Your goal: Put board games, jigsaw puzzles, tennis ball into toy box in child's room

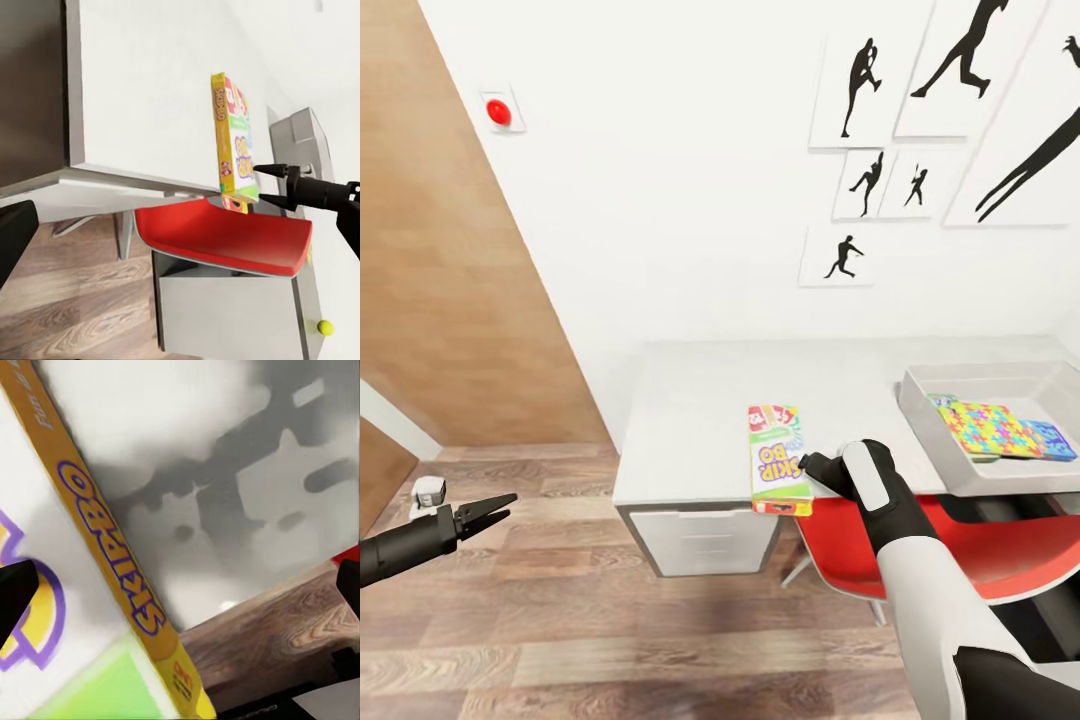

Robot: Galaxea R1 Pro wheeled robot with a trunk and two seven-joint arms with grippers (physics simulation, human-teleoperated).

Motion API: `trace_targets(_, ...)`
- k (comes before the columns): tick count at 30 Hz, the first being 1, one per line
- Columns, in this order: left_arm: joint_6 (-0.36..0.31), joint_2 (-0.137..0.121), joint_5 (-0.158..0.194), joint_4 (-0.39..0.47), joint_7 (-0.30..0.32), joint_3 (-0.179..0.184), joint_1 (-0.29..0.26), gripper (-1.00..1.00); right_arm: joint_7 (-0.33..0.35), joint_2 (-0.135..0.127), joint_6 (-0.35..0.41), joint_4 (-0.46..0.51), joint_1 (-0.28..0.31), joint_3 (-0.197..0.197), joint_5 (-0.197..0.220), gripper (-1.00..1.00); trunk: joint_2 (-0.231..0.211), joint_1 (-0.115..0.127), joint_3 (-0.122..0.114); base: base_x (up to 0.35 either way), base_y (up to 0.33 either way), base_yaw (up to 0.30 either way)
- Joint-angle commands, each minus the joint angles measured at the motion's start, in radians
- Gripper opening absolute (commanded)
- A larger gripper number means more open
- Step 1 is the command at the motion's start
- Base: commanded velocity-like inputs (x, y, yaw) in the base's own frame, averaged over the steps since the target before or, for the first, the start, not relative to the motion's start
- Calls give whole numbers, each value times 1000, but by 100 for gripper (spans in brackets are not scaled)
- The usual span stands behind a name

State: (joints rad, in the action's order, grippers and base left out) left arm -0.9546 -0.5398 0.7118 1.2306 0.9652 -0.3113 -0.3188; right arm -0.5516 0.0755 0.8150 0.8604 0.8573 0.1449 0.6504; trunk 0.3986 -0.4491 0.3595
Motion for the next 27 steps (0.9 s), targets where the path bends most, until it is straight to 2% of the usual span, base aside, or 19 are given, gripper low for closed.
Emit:
trace_targets(1, -4, 0, 0, 0, 2, 0, -1, 100, -8, 1, 0, -26, 0, 2, 25, 100, 1, -1, 2, 38, 53, 0)
trace_targets(12, -4, 0, -1, 0, 3, 0, -2, 100, -9, 1, 4, -23, 0, 2, 23, 100, 1, -1, 2, -44, -70, 0)
trace_targets(17, -4, 0, 0, 0, 3, 0, -2, 100, -9, 1, 12, -23, 0, 2, 23, 100, 1, -1, 2, -151, 52, 0)
trace_targets(27, -4, 0, 2, 0, 3, 0, -2, 100, -8, -1, 24, 2, 0, 3, 25, 100, 1, -1, 1, -12, 8, -12)
